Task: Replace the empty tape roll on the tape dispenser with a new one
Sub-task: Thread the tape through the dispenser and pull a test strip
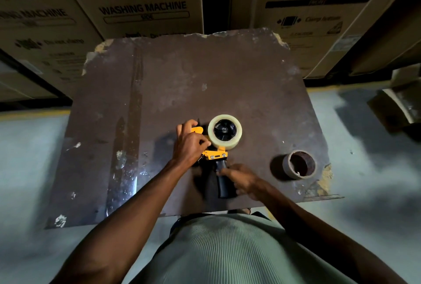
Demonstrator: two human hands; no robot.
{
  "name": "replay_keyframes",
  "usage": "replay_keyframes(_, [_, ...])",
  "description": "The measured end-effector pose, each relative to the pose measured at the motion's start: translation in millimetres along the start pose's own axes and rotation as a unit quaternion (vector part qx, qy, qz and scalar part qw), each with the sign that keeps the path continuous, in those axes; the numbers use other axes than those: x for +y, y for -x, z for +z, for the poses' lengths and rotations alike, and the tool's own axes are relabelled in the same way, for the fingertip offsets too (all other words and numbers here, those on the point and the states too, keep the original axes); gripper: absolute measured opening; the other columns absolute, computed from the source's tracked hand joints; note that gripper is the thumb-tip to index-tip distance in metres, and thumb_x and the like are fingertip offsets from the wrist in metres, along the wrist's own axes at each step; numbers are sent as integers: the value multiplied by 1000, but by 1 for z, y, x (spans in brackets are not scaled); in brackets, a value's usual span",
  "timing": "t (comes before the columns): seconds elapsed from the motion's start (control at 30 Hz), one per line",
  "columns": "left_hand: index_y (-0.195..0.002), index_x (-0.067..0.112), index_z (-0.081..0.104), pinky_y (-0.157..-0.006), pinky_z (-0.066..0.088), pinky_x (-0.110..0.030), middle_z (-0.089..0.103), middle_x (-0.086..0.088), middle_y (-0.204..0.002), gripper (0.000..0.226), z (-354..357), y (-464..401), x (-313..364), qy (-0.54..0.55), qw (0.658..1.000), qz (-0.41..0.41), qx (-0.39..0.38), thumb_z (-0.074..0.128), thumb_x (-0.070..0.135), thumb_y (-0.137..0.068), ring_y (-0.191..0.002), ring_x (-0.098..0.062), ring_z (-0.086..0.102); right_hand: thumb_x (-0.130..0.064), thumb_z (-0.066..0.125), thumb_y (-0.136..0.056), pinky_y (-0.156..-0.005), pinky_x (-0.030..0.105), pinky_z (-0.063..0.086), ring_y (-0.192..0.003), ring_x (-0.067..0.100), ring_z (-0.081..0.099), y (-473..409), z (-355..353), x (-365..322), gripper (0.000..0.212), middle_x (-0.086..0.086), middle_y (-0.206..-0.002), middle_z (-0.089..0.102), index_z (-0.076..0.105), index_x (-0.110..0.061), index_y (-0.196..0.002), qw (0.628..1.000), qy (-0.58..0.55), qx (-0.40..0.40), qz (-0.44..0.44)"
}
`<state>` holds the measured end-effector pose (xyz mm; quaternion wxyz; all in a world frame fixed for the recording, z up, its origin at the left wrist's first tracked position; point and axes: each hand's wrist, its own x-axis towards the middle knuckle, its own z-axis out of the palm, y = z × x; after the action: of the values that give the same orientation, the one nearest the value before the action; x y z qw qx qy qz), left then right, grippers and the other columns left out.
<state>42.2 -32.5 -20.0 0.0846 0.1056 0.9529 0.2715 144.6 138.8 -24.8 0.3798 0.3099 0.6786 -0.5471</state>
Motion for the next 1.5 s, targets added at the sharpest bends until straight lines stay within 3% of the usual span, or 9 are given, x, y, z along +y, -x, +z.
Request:
replay_keyframes(0.1, [-84,24,81,-100,38,-33,45,-4,-137,11,-1,1,-2,6,1000,10,-1,77,34,-80,-124,-28,35,-29,75,-90,-83,40,59,-86,25,67,-4,15,0,25,11,-98,70,66,-12,-106,992,-103,-72,-7])
replay_keyframes(0.27, [-83,21,81,-105,33,-32,41,-5,-147,11,-3,4,-5,19,999,22,-18,78,31,-80,-129,-27,32,-12,70,-92,-47,29,53,-47,22,59,-11,26,2,16,8,-62,64,60,-11,-80,976,-214,-38,-31])
replay_keyframes(0.5, [-75,15,80,-112,29,-36,40,-6,-148,11,-5,21,-18,85,995,41,-19,79,24,-81,-136,-24,31,-11,69,-92,-41,27,50,-39,20,55,-18,29,6,18,6,-53,60,57,-11,-78,976,-213,-7,-42])
replay_keyframes(0.6, [-73,16,78,-108,27,-27,40,-5,-146,11,-2,31,-26,104,994,36,11,79,23,-81,-134,-17,32,-12,68,-92,-41,27,50,-39,21,54,-19,28,8,18,5,-51,60,57,-12,-77,977,-211,-11,-40])
replay_keyframes(0.83, [-75,9,73,-95,43,-26,47,4,-133,8,-12,42,-49,150,989,21,-8,77,12,-82,-113,-12,51,-13,64,-95,-39,26,48,-37,19,52,-20,25,9,13,4,-51,59,58,-10,-83,983,-179,-19,-44])
replay_keyframes(1.0, [-71,8,69,-100,45,-27,56,-7,-141,13,-24,45,-63,153,986,57,-32,74,4,-82,-120,-16,59,-14,66,-94,-41,28,49,-39,20,53,-22,19,10,13,5,-53,59,58,-9,-85,985,-168,-19,-45])
replay_keyframes(1.17, [-77,0,72,-91,53,-28,68,-11,-126,6,-33,44,-85,124,990,56,-36,75,2,-82,-103,-23,70,-16,68,-93,-45,29,49,-43,20,55,-26,6,14,10,4,-56,62,60,-10,-91,989,-138,-32,-43])
replay_keyframes(1.3, [-91,13,76,-74,55,-38,76,-4,-95,9,-50,29,-88,25,994,90,-52,73,20,-87,-80,-20,69,-19,68,-94,-45,29,50,-47,19,57,-29,0,19,10,2,-59,64,61,-11,-96,992,-114,-48,-38])
replay_keyframes(1.5, [-99,15,75,-76,47,-33,74,-6,-97,17,-65,8,-90,-73,982,149,-87,64,27,-94,-90,-27,69,-20,68,-91,-44,28,49,-45,18,56,-31,-2,22,17,1,-56,63,60,-9,-101,994,-88,-48,-45])
